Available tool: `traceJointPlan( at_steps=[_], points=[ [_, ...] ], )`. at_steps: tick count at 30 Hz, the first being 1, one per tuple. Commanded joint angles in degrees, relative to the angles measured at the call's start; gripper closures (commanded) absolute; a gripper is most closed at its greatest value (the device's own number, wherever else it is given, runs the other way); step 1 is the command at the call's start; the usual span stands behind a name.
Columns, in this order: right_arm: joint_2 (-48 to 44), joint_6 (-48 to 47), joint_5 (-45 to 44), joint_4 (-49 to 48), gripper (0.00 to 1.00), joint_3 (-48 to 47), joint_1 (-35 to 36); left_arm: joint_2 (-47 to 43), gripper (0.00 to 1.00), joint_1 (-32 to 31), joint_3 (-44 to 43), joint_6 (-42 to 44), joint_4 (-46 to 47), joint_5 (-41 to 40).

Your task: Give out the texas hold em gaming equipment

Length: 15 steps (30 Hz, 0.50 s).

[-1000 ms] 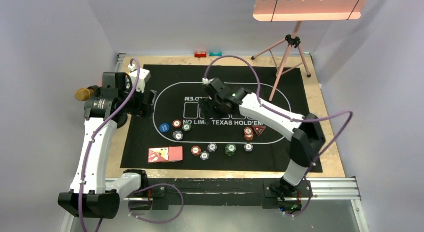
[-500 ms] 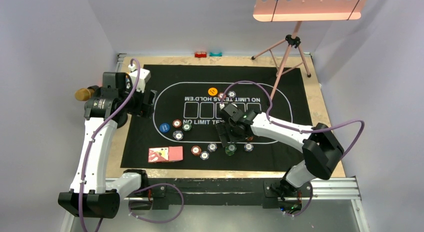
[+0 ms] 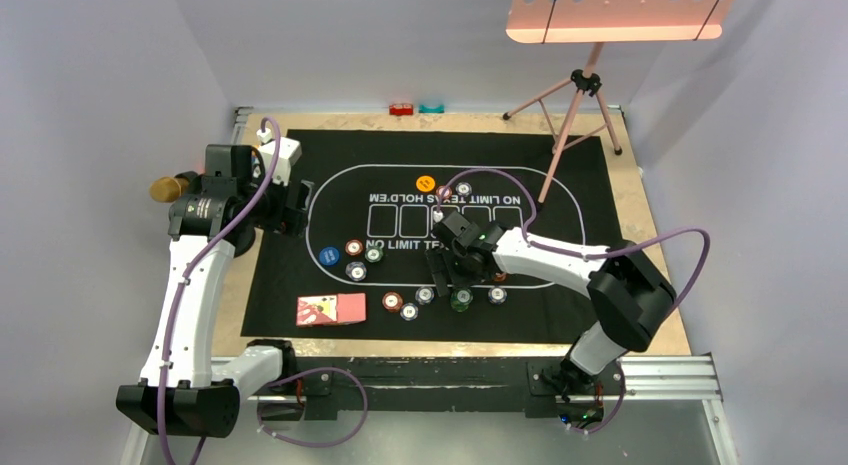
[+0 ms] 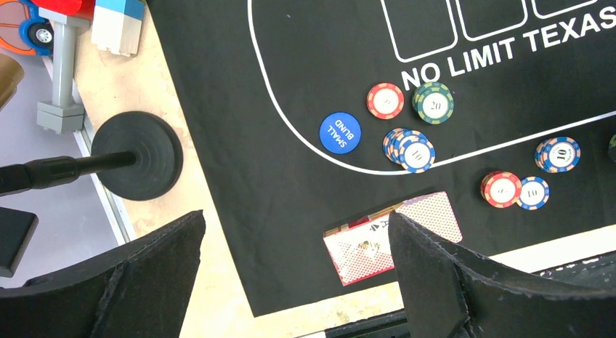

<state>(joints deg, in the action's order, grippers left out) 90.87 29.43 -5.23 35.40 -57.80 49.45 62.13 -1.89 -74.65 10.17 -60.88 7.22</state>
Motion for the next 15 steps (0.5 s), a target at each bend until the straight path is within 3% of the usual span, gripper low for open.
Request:
traceJointPlan(
  at_steps=[1,15],
  points=[
    [0.82,1.33,1.17,-1.78,0.18,1.03,0.29,-0.22,0.00,0.45,0.20,0.66,1.44,-0.05],
    [0.77,1.29,1.02,-1.00,0.44,1.31,0.38,-0.32,0.00,0.43,0.03,0.73,1.37,-0.65]
  ],
)
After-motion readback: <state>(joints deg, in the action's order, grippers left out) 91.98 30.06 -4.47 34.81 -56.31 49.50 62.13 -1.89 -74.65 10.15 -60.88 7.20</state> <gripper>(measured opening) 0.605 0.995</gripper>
